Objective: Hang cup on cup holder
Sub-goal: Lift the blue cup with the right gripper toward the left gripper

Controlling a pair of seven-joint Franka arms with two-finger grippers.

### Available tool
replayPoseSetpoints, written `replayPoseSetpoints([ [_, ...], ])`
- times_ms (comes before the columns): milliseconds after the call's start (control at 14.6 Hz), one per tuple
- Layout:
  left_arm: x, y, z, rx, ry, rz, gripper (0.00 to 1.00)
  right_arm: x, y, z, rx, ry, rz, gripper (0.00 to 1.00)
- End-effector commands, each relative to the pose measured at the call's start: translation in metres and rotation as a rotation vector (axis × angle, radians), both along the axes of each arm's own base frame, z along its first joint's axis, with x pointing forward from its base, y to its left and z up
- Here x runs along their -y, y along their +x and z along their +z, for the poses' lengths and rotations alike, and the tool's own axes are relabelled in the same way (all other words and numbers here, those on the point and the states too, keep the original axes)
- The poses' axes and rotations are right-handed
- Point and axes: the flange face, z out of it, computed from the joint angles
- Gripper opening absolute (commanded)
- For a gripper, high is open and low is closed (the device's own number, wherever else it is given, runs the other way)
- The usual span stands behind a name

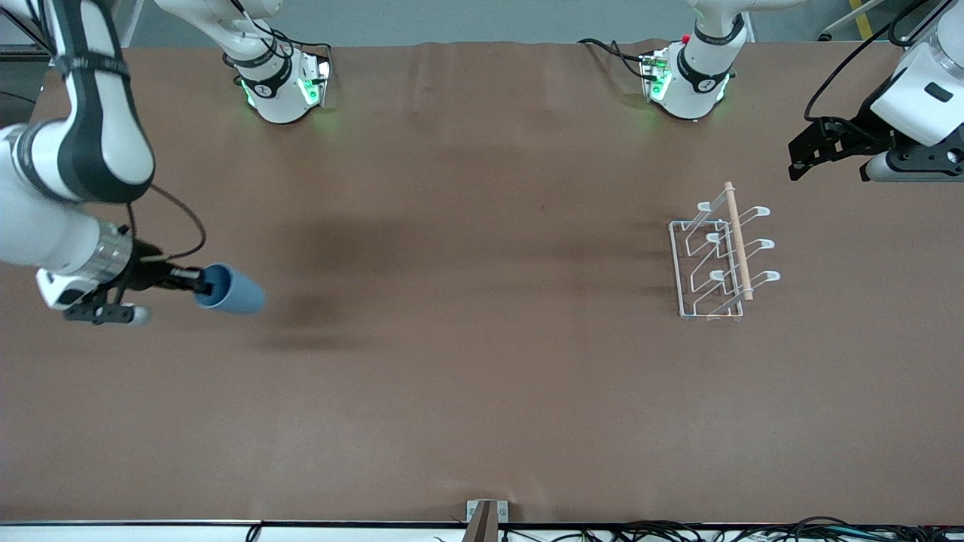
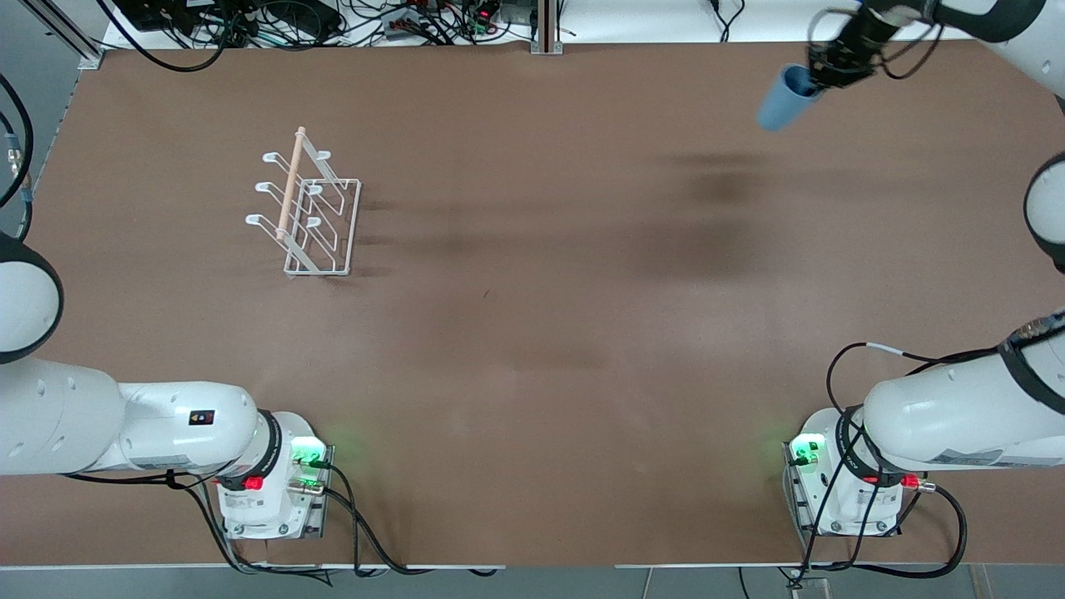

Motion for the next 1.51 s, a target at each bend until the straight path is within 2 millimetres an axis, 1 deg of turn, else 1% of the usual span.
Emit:
replayPoseSetpoints([
  [0, 0.002, 0.002, 0.005, -0.008, -0.021, -0.012, 1.0, -0.052, -0.023, 0.025, -0.013, 0.188, -0.015, 0.0],
  [137, 0.005, 0.002, 0.005, -0.012, -0.059, -0.012, 1.0, -0.092, -0.035, 0.036, -0.047, 0.337, -0.005, 0.0],
  [342, 0.02, 0.005, 0.0, -0.039, -0.202, -0.017, 1.0, -0.141, -0.046, 0.048, -0.085, 0.526, -0.012, 0.0],
  [479, 0.034, 0.012, -0.01, -0.077, -0.314, -0.021, 1.0, -0.165, -0.052, 0.054, -0.126, 0.654, -0.018, 0.0],
  [548, 0.046, 0.013, -0.013, -0.09, -0.359, -0.036, 1.0, -0.174, -0.055, 0.057, -0.135, 0.686, -0.017, 0.0],
  [616, 0.058, 0.012, -0.006, -0.076, -0.375, -0.057, 1.0, -0.18, -0.056, 0.06, -0.147, 0.736, -0.03, 0.0],
  [753, 0.095, 0.01, 0.011, -0.043, -0.382, -0.126, 1.0, -0.185, -0.056, 0.063, -0.165, 0.806, -0.053, 0.0],
  [890, 0.121, 0.005, 0.02, -0.034, -0.39, -0.178, 1.0, -0.189, -0.057, 0.065, -0.198, 0.865, -0.055, 0.0],
  [1027, 0.156, 0.003, 0.032, -0.014, -0.402, -0.243, 1.0, -0.19, -0.057, 0.065, -0.201, 0.882, -0.054, 0.0],
  [1164, 0.188, 0.001, 0.043, 0.009, -0.418, -0.305, 1.0, -0.197, -0.059, 0.064, -0.204, 0.88, -0.042, 0.0],
  [1233, 0.211, -0.005, 0.048, 0.035, -0.432, -0.344, 1.0, -0.199, -0.06, 0.064, -0.205, 0.88, -0.037, 0.0],
  [1370, 0.252, -0.013, 0.05, 0.097, -0.461, -0.414, 1.0, -0.209, -0.062, 0.06, -0.217, 0.879, -0.024, 0.0],
  [1438, 0.272, -0.014, 0.046, 0.135, -0.465, -0.464, 1.0, -0.211, -0.063, 0.059, -0.218, 0.878, -0.02, 0.0],
])
